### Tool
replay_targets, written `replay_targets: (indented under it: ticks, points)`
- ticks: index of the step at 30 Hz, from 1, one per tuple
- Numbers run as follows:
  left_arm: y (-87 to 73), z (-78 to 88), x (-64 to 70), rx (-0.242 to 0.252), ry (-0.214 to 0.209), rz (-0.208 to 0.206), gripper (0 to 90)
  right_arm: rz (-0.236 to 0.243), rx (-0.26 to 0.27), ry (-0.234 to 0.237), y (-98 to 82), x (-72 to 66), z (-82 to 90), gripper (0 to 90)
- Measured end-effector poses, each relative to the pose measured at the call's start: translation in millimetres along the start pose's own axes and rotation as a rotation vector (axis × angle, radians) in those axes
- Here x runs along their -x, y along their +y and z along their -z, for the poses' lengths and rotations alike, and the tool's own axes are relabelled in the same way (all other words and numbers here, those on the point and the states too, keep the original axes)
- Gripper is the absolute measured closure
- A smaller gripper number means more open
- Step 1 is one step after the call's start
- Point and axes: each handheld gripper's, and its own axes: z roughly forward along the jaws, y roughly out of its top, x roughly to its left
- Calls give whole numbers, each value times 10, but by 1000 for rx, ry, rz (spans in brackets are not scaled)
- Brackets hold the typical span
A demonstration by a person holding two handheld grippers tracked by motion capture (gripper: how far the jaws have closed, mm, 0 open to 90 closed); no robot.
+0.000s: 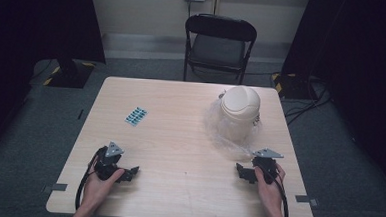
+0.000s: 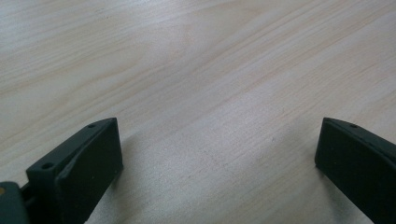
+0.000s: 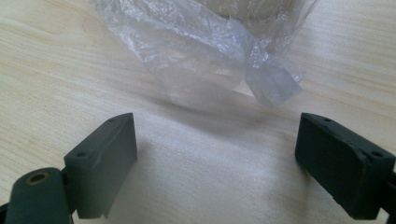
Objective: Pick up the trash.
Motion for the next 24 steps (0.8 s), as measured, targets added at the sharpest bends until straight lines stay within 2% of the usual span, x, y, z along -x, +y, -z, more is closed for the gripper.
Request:
replay_targets:
  ticks: [13, 15, 16, 18, 21, 24]
  points:
    - [-2, 2, 9, 5, 10, 9, 19, -1, -1, 2, 1, 0, 0, 119]
    - [-4, 7, 11, 17, 4, 13, 59, -1, 1, 1, 0, 0, 0, 119]
    - [-2, 15, 25, 36, 9, 22, 93, -1, 0, 2, 1, 0, 0, 119]
    - [10, 19, 38, 38, 13, 22, 175, 0, -1, 2, 1, 1, 1, 119]
    - [19, 13, 56, 37, -7, 25, 164, 0, 0, 2, 1, 1, 0, 119]
    - [50, 14, 81, 40, -47, 44, 174, 0, 0, 2, 1, 1, 0, 119]
